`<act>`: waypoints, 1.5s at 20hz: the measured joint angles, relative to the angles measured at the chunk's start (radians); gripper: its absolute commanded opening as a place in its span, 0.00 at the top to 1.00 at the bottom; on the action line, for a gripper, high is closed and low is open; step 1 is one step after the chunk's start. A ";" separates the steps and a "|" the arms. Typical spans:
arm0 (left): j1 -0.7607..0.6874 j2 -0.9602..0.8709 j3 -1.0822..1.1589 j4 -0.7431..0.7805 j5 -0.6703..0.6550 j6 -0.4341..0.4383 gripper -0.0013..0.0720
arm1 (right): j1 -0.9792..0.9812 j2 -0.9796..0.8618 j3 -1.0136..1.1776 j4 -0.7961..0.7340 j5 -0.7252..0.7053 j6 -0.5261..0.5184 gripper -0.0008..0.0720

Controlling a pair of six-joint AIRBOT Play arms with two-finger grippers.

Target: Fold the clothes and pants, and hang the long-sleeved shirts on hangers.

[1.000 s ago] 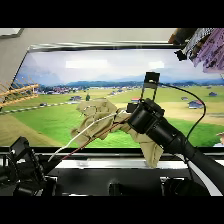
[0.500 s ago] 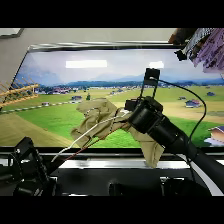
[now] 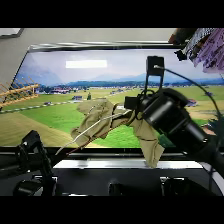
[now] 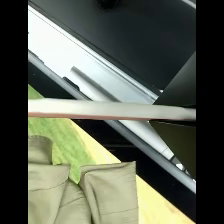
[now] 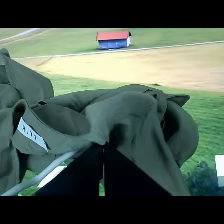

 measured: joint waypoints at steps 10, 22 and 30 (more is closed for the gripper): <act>0.000 -0.164 0.000 -0.122 0.107 0.208 0.95 | 0.000 0.006 0.145 0.155 0.148 -0.177 0.95; 0.000 -0.401 0.000 -0.301 0.180 0.473 0.95 | 0.000 0.008 0.153 0.243 0.200 -0.222 0.95; -0.019 -0.487 0.000 -0.385 0.219 0.555 0.95 | 0.000 0.046 0.155 0.311 0.208 -0.233 0.95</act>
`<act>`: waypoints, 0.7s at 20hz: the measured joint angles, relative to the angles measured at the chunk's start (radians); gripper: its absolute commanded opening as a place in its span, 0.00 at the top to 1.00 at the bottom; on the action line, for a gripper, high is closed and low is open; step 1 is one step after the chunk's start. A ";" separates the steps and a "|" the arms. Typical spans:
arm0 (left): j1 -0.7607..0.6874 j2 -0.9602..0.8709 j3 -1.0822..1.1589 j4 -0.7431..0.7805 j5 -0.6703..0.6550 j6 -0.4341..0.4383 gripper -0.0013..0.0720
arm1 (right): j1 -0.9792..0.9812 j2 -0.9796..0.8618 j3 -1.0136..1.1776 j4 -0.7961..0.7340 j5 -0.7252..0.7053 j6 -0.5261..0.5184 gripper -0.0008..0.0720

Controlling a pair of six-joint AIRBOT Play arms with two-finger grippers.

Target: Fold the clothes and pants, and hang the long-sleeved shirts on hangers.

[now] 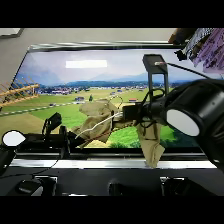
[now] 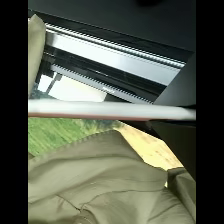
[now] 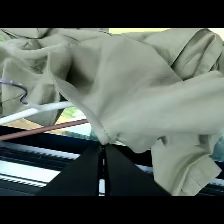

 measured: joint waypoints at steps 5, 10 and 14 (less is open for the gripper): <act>-0.080 -0.035 0.000 -0.032 0.064 0.016 0.95 | 0.000 0.012 0.000 0.011 -0.004 0.007 0.95; -0.163 -0.072 0.000 -0.087 0.158 0.020 0.95 | 0.000 0.014 0.000 0.012 -0.008 0.008 0.95; -0.205 -0.085 0.000 -0.109 0.196 0.021 0.95 | 0.000 0.005 0.000 0.002 -0.009 0.008 0.95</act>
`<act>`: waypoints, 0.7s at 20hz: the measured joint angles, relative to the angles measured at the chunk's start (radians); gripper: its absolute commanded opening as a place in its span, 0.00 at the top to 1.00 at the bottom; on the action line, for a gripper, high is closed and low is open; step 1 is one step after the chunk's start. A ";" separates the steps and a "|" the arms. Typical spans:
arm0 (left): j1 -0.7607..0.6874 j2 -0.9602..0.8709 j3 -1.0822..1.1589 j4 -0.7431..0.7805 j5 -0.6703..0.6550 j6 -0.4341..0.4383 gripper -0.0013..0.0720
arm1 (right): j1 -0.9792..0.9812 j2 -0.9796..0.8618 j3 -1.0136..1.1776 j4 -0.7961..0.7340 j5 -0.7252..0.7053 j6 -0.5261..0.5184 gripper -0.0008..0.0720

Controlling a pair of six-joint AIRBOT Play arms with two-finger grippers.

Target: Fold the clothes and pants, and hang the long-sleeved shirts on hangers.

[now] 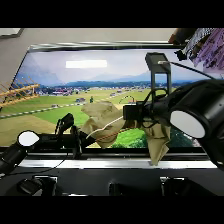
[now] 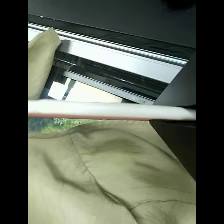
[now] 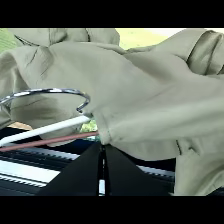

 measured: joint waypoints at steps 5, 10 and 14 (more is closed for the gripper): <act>-0.019 -0.004 0.000 -0.024 0.014 0.000 0.95 | 0.000 -0.030 0.000 -0.005 -0.003 0.000 0.89; -0.024 -0.005 0.000 -0.033 0.018 0.000 0.95 | 0.000 -0.039 0.000 0.005 0.008 -0.019 0.33; -0.024 -0.005 0.000 -0.035 0.021 0.000 0.95 | 0.000 -0.016 0.000 -0.004 0.016 -0.028 0.24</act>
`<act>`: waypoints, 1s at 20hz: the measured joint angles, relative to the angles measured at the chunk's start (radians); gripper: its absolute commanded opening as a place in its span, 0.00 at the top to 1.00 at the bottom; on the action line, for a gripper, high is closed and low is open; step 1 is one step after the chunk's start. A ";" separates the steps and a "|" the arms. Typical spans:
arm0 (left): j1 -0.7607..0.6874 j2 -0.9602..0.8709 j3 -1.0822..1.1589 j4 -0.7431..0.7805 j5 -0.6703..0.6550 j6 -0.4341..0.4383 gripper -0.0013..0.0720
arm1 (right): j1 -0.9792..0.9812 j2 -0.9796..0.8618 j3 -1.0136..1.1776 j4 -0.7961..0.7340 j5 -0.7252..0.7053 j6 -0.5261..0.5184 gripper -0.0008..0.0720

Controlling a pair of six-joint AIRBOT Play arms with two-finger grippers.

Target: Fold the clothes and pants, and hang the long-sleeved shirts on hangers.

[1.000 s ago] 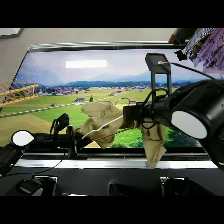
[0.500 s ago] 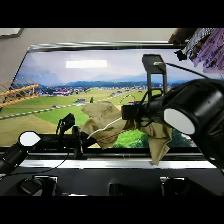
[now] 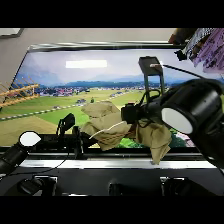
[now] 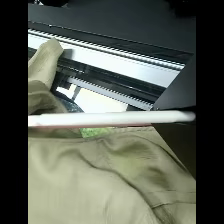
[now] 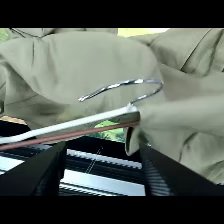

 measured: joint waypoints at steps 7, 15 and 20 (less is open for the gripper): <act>0.000 0.000 0.000 -0.001 0.008 0.000 0.95 | -0.208 0.162 0.000 -0.232 0.055 0.094 0.18; 0.000 0.000 0.000 -0.001 0.010 0.000 0.95 | -0.709 0.133 -0.089 0.304 0.161 -0.737 0.14; 0.000 0.000 0.000 0.000 0.010 0.000 0.95 | -0.629 0.031 -0.158 0.438 0.114 -1.149 0.14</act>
